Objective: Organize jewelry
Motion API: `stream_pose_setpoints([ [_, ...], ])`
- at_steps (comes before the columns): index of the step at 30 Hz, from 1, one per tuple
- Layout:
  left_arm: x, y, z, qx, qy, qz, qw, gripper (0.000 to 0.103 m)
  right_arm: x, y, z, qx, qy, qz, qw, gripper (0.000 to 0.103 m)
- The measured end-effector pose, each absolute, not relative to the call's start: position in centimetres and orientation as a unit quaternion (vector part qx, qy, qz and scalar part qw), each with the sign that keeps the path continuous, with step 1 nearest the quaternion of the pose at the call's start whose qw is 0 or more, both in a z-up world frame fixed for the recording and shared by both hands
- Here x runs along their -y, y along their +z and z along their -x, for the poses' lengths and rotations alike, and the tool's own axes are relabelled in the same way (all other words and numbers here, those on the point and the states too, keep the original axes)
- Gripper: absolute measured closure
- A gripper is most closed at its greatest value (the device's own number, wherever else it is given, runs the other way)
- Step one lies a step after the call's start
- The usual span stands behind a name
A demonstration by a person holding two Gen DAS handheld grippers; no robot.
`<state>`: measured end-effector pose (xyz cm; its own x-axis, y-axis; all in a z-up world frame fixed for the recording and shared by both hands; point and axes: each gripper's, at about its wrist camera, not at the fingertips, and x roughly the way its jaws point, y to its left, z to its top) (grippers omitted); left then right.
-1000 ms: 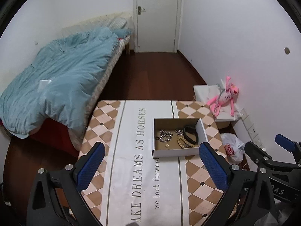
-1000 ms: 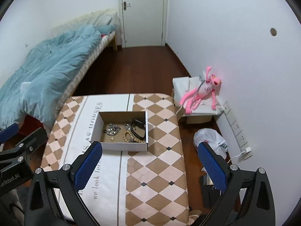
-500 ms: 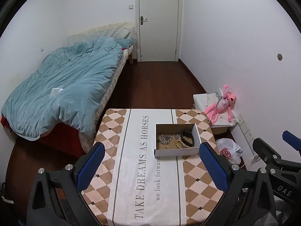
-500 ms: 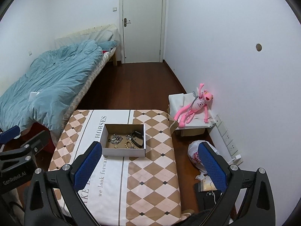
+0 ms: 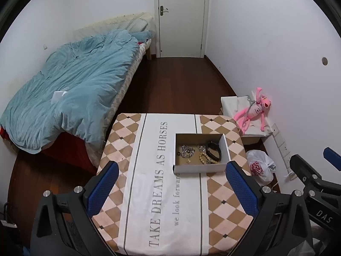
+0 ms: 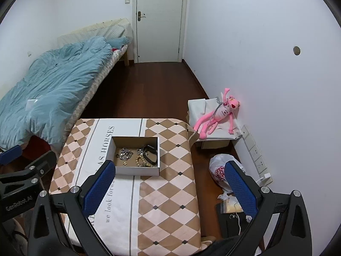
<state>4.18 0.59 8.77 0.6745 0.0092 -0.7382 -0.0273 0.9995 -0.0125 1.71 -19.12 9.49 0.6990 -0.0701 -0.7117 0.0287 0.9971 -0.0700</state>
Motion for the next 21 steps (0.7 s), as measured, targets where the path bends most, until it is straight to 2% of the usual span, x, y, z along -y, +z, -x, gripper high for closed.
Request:
stream_pose_setpoints([
  [21,-0.2,4.6,-8.9,-0.46,0.018,-0.002,0.888,0.001,19.3,3.9,-8.6,-0.452,-0.043,0.041,0.89,0.0],
])
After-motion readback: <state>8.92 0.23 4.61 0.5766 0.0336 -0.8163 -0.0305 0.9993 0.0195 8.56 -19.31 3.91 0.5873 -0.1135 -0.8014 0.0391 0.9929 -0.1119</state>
